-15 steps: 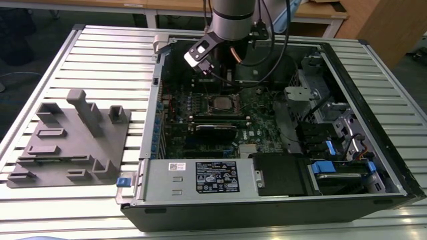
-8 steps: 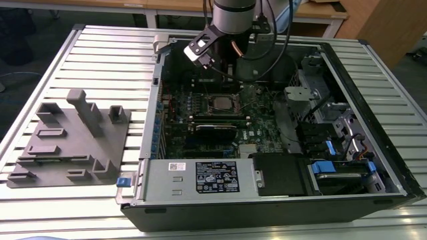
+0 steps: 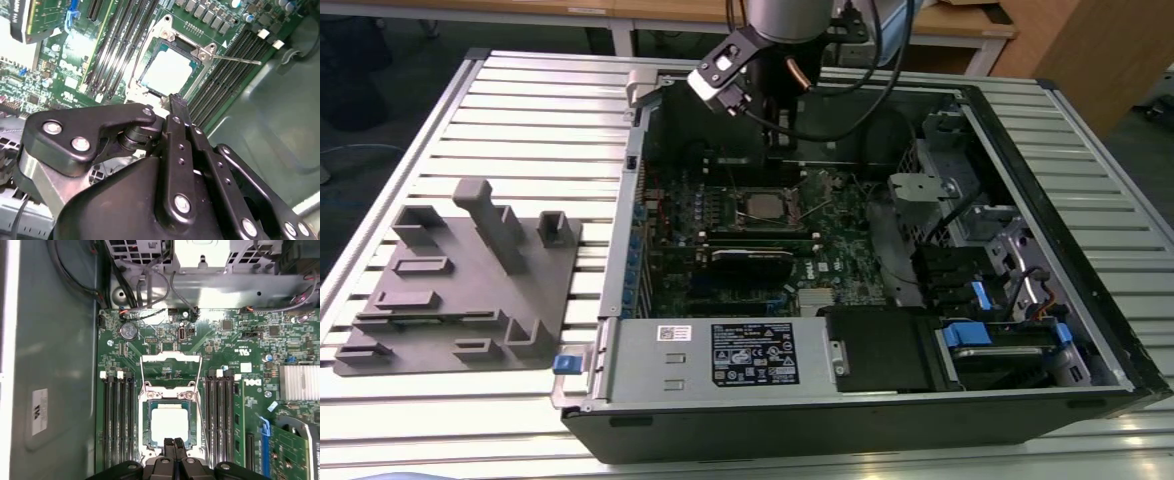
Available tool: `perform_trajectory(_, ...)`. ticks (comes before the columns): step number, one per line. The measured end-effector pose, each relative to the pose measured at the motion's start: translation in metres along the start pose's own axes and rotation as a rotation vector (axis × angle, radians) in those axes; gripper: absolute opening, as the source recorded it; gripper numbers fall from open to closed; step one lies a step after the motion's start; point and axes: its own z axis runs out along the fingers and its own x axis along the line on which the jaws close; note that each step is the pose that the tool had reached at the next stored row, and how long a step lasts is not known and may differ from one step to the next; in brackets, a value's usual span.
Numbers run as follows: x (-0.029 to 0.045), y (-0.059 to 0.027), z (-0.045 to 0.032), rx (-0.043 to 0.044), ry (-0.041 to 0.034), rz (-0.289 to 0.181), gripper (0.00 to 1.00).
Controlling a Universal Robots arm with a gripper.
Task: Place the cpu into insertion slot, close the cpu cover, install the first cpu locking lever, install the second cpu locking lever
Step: 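Close the cpu cover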
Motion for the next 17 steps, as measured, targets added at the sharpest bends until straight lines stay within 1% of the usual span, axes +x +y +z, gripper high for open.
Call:
perform_trajectory(2,0.0,0.0001,-0.0016,0.0,0.0,0.0,0.11)
perform_trajectory(5,0.0,0.0001,-0.002,0.0,0.0001,0.0,0.11)
perform_trajectory(9,0.0001,0.0004,-0.0075,0.0,0.0,0.0,0.11)
perform_trajectory(17,0.0001,0.0004,-0.0078,0.0,0.0001,0.0,0.11)
